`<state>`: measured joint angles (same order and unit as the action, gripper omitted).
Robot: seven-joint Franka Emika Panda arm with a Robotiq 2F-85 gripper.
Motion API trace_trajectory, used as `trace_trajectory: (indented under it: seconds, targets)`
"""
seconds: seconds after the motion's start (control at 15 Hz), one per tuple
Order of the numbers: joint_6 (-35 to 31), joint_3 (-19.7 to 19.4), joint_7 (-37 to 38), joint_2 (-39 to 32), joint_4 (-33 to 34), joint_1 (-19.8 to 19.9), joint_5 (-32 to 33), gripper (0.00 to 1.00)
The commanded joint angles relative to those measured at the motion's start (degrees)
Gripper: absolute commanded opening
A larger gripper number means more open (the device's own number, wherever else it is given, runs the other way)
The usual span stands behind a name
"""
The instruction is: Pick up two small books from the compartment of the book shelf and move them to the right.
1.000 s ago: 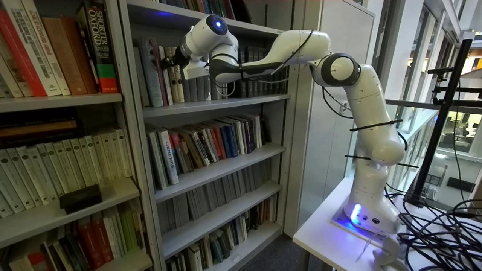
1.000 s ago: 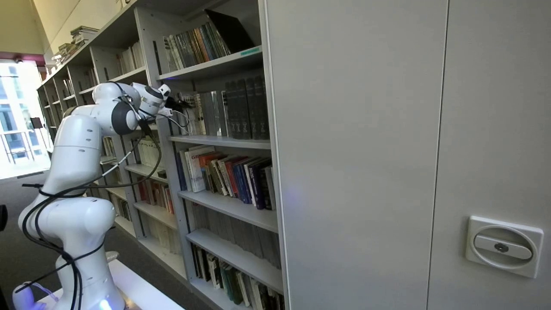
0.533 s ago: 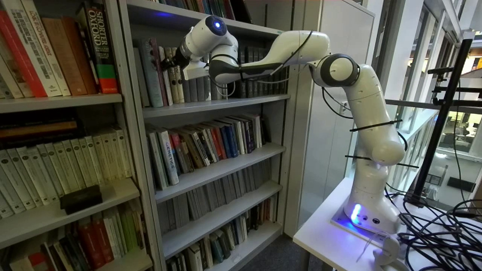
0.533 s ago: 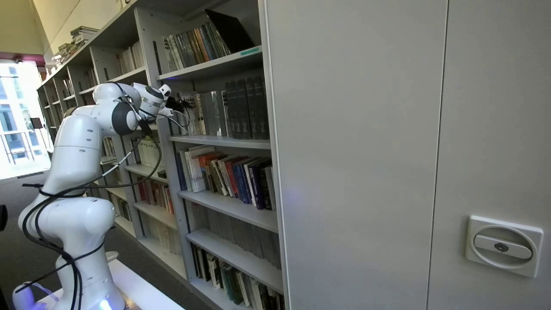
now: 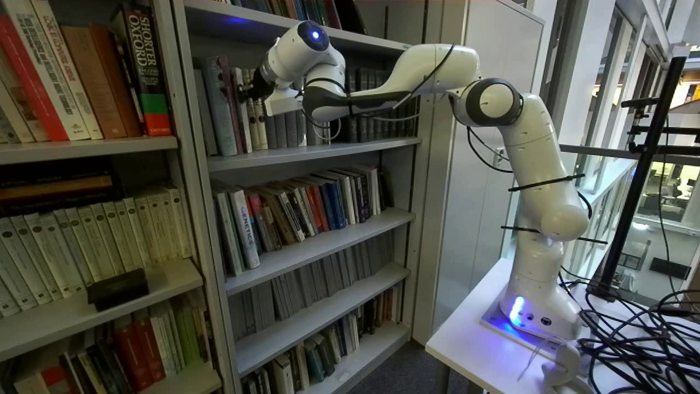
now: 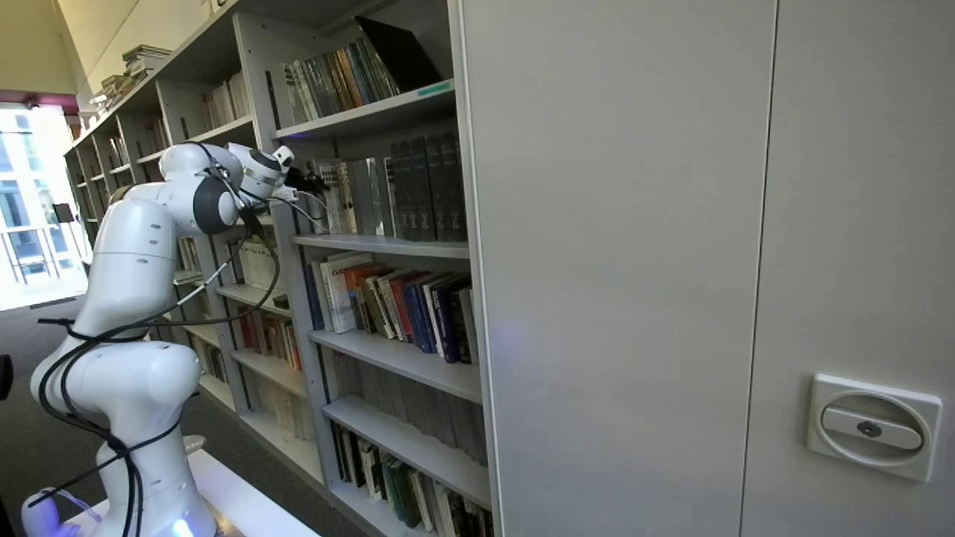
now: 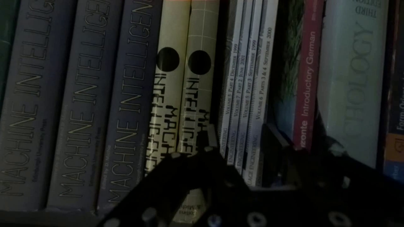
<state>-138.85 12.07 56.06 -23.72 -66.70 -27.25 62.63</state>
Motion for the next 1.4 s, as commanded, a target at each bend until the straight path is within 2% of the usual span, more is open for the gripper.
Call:
trace_trajectory:
  seconds: [0.0,0.07,0.13,0.6,0.73,1.33]
  targets:
    - [2.03,-1.1,1.64,-0.94,2.46,-1.01,1.98,0.13]
    - [2.04,-1.11,1.61,-0.95,2.47,-1.02,1.95,0.05]
    - [2.02,-1.13,1.59,-0.96,2.47,-1.02,1.92,0.0]
    - [1.91,-1.68,1.57,-0.68,1.94,-0.89,1.74,0.0]
    - [1.33,-1.77,1.18,-0.56,1.58,-0.7,1.29,0.27]
    - [-0.53,-1.18,-0.47,-0.84,1.75,-0.4,0.31,0.92]
